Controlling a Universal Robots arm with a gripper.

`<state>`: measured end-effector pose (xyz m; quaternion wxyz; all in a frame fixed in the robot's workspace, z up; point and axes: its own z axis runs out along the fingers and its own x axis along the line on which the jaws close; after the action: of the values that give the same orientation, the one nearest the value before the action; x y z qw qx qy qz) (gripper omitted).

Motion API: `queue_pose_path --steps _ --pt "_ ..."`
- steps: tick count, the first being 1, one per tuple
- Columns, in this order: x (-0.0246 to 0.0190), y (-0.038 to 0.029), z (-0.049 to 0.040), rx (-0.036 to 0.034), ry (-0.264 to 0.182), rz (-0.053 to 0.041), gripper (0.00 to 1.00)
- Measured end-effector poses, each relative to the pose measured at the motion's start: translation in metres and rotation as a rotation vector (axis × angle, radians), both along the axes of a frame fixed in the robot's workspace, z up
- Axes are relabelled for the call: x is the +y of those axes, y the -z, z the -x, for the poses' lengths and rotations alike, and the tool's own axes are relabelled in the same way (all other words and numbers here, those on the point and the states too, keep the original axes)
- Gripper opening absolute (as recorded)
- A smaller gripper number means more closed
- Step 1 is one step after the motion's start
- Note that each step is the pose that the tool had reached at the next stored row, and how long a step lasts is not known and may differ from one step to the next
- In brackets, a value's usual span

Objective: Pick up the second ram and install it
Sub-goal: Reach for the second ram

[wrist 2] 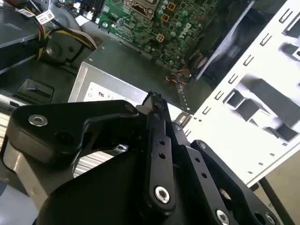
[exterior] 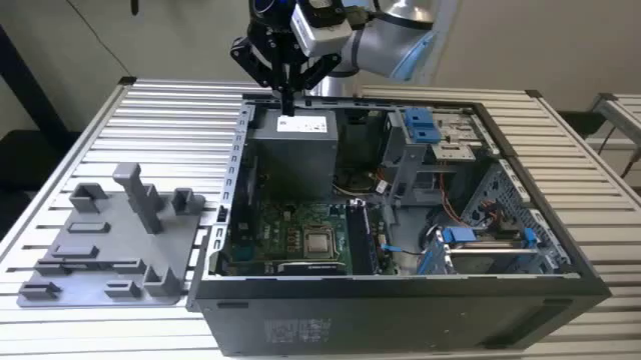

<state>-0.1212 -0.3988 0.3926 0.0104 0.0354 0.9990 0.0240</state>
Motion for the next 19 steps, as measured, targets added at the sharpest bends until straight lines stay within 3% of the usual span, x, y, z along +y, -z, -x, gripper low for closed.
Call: queue_pose_path --steps 12,19 --pt "0.0 0.0 0.0004 0.0 0.0 0.0 0.11" --pt "0.0 0.0001 0.0098 0.0001 0.0 0.0 0.11"
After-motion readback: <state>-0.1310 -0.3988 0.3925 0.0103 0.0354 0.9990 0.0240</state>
